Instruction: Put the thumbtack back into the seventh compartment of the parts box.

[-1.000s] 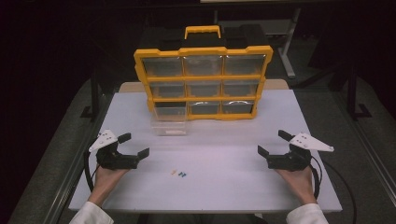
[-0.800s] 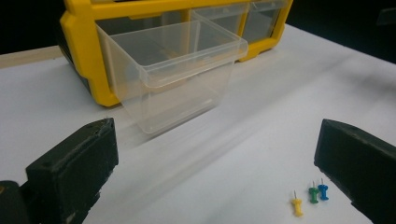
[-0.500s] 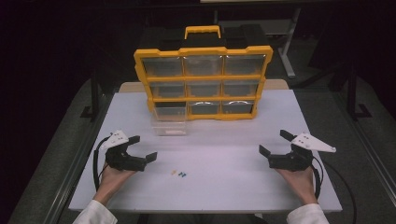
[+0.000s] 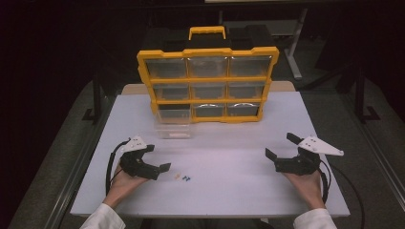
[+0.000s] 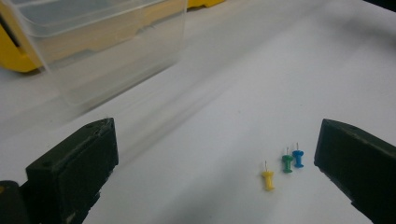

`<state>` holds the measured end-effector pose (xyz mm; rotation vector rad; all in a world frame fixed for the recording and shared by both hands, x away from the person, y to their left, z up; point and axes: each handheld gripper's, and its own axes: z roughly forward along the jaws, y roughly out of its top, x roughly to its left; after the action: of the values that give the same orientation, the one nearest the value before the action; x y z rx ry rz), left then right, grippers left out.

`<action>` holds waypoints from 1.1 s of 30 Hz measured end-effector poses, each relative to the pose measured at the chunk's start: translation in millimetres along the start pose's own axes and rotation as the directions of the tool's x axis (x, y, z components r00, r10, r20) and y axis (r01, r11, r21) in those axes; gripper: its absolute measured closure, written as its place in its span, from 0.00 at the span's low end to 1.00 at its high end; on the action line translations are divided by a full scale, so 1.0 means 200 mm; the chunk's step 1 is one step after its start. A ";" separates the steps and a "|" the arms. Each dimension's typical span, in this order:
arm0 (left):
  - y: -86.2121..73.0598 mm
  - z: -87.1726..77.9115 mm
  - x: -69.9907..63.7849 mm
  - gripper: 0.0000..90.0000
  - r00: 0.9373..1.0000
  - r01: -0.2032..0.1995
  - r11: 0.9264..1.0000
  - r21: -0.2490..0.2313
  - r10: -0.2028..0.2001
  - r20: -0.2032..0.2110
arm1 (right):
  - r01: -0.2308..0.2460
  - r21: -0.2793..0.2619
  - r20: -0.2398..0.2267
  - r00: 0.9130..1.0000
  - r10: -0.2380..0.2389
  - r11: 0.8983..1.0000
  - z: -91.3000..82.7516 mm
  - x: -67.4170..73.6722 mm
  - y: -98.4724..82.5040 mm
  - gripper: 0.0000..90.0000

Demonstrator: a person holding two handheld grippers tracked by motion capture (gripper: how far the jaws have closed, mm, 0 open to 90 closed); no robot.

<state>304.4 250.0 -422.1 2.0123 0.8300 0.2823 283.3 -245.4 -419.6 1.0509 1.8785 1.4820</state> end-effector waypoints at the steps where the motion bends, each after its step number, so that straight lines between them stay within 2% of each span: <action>1: 0.00 0.00 0.00 0.00 1.000 0.000 1.000 0.000 0.000 0.000 | 0.000 0.000 0.000 1.000 0.000 1.000 0.00 0.00 0.00 0.00; 9: -0.01 0.03 -0.02 0.00 1.000 0.000 0.999 0.045 0.000 0.004 | 0.002 0.003 0.000 1.000 -0.002 1.000 0.00 0.00 0.00 0.00; 12: -0.01 0.05 -0.03 0.00 1.000 -0.013 0.998 0.064 0.012 0.007 | 0.001 0.006 0.000 1.000 -0.001 1.000 0.00 0.00 0.00 0.00; 17: -0.01 0.06 -0.03 0.00 1.000 -0.006 0.997 0.079 0.005 0.021 | 0.003 0.010 -0.001 1.000 -0.003 1.000 0.00 0.00 0.00 0.00; 24: -0.03 0.11 -0.05 0.00 1.000 -0.019 0.991 0.134 0.016 0.027 | 0.012 -0.003 0.006 1.000 -0.012 1.000 -0.01 0.00 0.00 0.00; 28: -0.04 0.13 -0.07 0.00 0.998 -0.034 0.986 0.162 0.026 0.055 | 0.010 0.000 0.012 1.000 -0.010 1.000 -0.01 0.00 -0.01 0.00; 33: -0.03 0.15 -0.09 0.00 0.997 -0.051 0.983 0.175 0.039 0.069 | 0.016 -0.008 0.024 1.000 -0.016 1.000 -0.01 0.00 -0.01 0.00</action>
<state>302.7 219.3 -442.3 2.1965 0.7926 0.1724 280.6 -247.0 -420.2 1.0427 1.8585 1.4603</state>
